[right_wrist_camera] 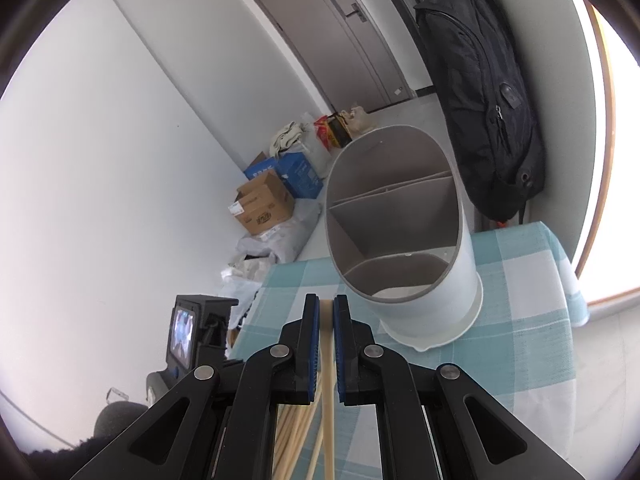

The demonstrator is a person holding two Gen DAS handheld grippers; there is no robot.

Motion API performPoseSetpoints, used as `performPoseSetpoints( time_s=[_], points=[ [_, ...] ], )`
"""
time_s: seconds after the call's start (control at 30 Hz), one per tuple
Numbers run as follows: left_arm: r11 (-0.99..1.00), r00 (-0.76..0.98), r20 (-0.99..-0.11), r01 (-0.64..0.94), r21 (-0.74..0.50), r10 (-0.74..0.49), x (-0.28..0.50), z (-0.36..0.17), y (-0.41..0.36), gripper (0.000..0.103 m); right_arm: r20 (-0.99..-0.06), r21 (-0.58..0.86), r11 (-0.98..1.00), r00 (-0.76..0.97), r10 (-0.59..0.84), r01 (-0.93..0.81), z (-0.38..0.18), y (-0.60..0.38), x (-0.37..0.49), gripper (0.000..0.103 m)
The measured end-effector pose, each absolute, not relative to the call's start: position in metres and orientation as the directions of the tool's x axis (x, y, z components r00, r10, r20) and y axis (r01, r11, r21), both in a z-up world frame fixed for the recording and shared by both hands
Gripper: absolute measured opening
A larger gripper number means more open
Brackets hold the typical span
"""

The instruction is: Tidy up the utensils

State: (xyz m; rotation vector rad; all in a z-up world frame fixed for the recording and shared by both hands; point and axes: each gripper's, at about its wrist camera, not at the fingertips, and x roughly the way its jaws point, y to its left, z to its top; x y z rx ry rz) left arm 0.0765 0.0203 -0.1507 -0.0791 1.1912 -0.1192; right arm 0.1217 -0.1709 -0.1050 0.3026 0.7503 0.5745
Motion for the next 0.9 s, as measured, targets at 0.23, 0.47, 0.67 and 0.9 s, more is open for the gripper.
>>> performPoseSetpoints(
  time_s=[0.23, 0.47, 0.67, 0.9],
  points=[
    [0.988, 0.37, -0.916, 0.051, -0.146, -0.155, 0.075, -0.149, 0.021, 0.0, -0.555, 0.472, 0.804, 0.586, 0.59, -0.362, -0.106, -0.175, 0.125, 0.006],
    [0.976, 0.469, -0.864, -0.018, -0.218, -0.184, 0.066, -0.124, 0.042, 0.0, -0.538, 0.459, 0.811, 0.612, 0.579, -0.364, -0.102, -0.177, 0.122, 0.006],
    [0.962, 0.516, -0.831, -0.047, -0.268, -0.206, 0.06, -0.114, 0.049, 0.0, -0.519, 0.439, 0.821, 0.643, 0.563, -0.364, -0.099, -0.179, 0.116, 0.006],
    [0.965, 0.35, -0.904, -0.002, -0.263, -0.246, 0.051, -0.145, 0.04, 0.0, -0.523, 0.436, 0.824, 0.643, 0.559, -0.362, -0.102, -0.179, 0.108, 0.006]
  ],
)
